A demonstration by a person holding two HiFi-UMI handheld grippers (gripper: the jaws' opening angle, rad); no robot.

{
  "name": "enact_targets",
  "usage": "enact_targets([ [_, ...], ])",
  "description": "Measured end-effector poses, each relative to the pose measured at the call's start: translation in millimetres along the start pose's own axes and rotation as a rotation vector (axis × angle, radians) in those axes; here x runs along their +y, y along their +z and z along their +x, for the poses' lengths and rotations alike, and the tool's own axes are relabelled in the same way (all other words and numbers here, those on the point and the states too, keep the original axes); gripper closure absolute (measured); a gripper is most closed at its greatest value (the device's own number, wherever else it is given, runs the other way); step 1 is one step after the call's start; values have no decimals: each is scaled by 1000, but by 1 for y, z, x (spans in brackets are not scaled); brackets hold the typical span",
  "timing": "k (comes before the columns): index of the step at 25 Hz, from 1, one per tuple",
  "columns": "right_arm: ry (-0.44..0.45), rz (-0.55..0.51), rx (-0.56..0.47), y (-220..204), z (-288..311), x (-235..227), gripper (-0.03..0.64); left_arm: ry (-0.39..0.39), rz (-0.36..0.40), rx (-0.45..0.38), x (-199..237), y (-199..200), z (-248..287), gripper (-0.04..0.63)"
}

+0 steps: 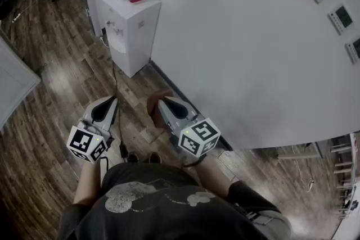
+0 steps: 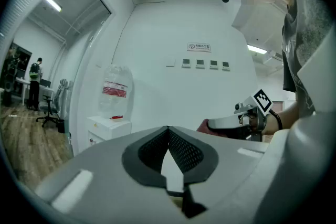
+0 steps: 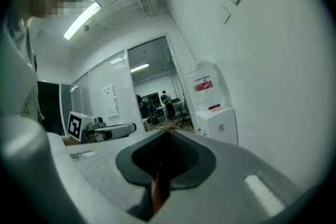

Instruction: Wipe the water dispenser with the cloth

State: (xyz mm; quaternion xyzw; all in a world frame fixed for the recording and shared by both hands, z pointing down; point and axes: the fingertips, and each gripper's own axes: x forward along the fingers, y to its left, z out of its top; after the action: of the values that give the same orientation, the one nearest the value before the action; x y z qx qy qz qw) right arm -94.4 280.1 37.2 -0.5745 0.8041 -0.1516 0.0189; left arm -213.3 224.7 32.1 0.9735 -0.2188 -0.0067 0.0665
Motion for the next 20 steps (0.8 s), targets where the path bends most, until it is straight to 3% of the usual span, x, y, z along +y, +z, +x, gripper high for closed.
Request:
enact_targets([
  [20,9,-32,8,-7,3,20,606,5,-39,5,6,-10,-14,577],
])
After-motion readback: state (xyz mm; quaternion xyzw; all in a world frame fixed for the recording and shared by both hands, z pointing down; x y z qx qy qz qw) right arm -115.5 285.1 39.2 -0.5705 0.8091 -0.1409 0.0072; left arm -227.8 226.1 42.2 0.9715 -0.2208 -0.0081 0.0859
